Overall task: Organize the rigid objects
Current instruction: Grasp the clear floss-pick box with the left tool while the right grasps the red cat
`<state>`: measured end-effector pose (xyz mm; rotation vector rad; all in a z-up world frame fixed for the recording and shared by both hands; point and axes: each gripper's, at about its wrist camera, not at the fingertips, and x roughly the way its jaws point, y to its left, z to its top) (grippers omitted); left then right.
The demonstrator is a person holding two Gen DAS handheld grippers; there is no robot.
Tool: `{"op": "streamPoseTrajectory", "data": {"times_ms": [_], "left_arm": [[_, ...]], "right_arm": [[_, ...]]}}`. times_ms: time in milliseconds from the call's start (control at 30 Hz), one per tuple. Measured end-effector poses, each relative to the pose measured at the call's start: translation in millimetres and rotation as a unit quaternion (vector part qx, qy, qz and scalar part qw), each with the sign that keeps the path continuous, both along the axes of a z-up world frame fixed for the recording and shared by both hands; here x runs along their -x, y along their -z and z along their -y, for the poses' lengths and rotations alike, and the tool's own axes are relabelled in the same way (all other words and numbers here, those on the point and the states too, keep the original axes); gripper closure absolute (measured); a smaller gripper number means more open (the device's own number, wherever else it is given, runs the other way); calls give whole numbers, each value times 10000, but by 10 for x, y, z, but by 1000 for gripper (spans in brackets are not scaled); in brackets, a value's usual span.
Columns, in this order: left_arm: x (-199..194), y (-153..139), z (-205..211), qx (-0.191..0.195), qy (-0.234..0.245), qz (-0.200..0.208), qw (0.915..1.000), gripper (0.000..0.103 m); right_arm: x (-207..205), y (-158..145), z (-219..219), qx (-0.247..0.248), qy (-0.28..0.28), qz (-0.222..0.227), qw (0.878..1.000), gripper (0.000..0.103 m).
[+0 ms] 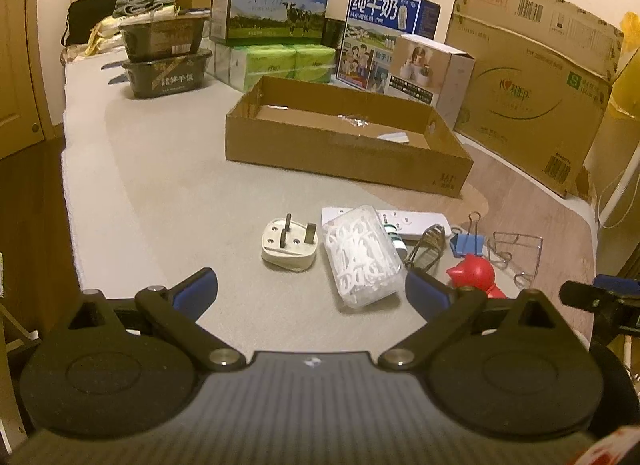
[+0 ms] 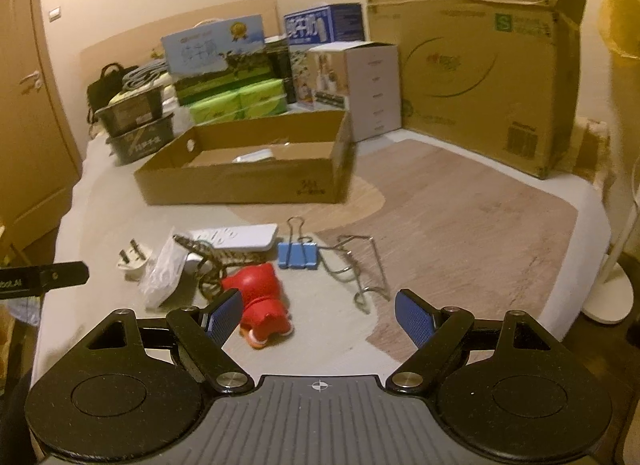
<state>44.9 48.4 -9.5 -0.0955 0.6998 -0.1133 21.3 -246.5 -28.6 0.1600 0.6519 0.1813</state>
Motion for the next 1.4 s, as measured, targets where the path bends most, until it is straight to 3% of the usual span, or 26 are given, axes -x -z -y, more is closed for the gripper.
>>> {"op": "streamPoseTrajectory", "data": {"times_ms": [700,867,967,1000,1200,1400], "left_arm": [[-463,298,119,244,199,-393,9987,4],[-558,346,131,269,217,-464,9983,4],[-606,365,157,275,243,-486,9981,4],[-620,371,168,277,253,-496,9981,4],[-705,431,254,358,297,-590,9972,6],[-795,481,335,619,311,-688,9952,17]], "right_arm": [[-628,451,-455,140,-1060,-222,9940,21],[-812,557,-551,223,-1274,-334,9910,32],[-877,598,-564,216,-1348,-408,9898,43],[-891,606,-560,197,-1349,-428,9897,51],[-864,571,-506,192,-1236,-410,9913,55],[-785,499,-406,161,-1020,-371,9940,56]]}}
